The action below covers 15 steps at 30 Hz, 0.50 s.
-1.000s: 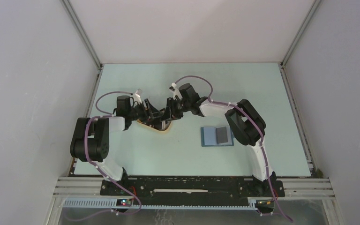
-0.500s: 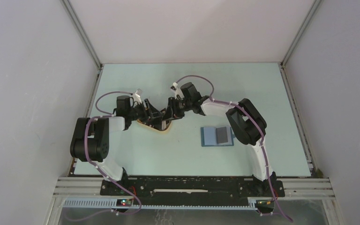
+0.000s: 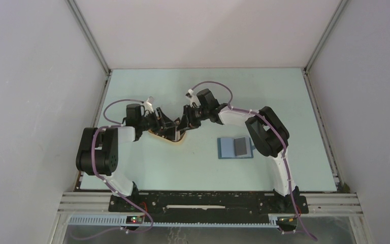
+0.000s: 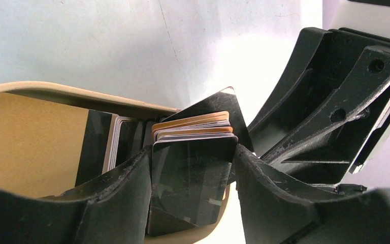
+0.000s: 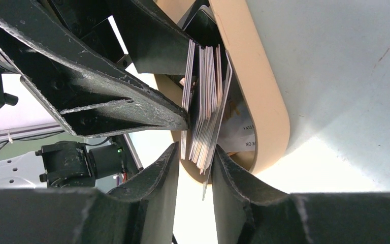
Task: Put the credit cards into the card holder
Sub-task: Pick up the credit card from the storage box.
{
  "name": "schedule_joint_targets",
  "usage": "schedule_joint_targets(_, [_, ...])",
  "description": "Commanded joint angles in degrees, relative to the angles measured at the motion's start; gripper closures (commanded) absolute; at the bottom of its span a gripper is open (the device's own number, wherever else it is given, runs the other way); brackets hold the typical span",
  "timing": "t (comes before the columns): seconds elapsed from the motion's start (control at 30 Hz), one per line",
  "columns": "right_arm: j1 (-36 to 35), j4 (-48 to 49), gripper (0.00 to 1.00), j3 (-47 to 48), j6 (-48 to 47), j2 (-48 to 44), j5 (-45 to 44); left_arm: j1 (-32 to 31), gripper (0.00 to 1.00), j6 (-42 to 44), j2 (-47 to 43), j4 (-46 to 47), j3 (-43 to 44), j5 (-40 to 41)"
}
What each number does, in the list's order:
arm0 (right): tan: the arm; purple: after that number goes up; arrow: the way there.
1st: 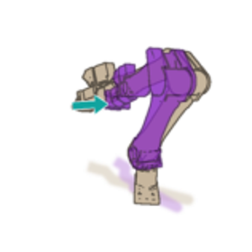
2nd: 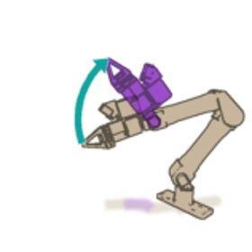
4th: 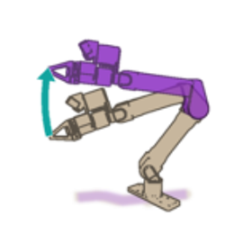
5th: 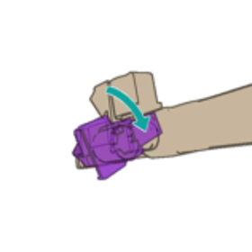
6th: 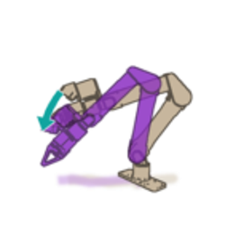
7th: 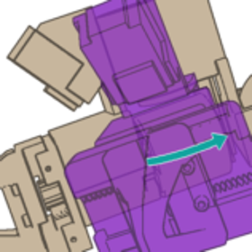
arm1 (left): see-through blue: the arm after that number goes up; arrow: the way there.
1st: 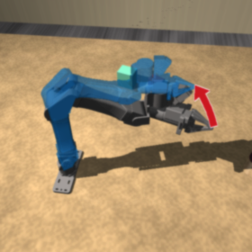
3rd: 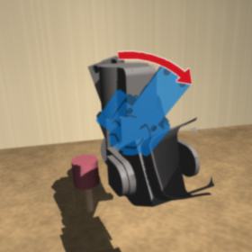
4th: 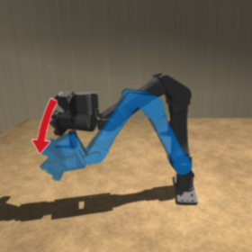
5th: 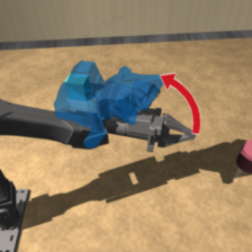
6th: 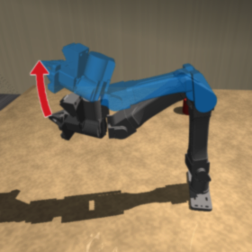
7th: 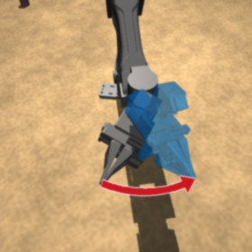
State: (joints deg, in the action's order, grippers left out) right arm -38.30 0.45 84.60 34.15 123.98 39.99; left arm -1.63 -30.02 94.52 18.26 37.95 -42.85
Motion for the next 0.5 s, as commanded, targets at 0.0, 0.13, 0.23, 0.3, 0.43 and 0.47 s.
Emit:
schedule_joint_targets(0.0, [0.6, -0.18, 0.64, 1.8, -1.23, -1.09, 1.28, 1.1, 0.38, 2.32, 0.74, -1.85, 0.17, 1.26])
schedule_joint_targets(0.13, [0.82, -1.68, 0.66, 1.71, -1.39, -0.88, 1.49, 1.13, 0.38, 2.41, 0.84, -2.13, 0.19, 1.52])
schedule_joint_targets(0.23, [0.99, -2.05, 0.68, 1.58, -1.45, -1.01, 1.5, 1.19, 0.38, 2.41, 0.82, -2.1, 0.26, 1.54])
schedule_joint_targets(0.3, [0.98, -2.1, 0.7, 1.49, -1.46, -1.0, 1.45, 1.19, 0.38, 2.45, 0.84, -2.17, 0.16, 1.54])
schedule_joint_targets(0.43, [1.13, -2.61, 0.74, 1.15, -1.52, -1.09, 0.89, 1.19, 0.38, 2.43, 0.8, -2.1, 0.19, 1.63])
schedule_joint_targets(0.47, [1.2, -2.72, 0.76, 1.04, -1.6, -1.23, 0.74, 1.19, 0.38, 2.42, 0.66, -2.17, 0.1, 1.77])
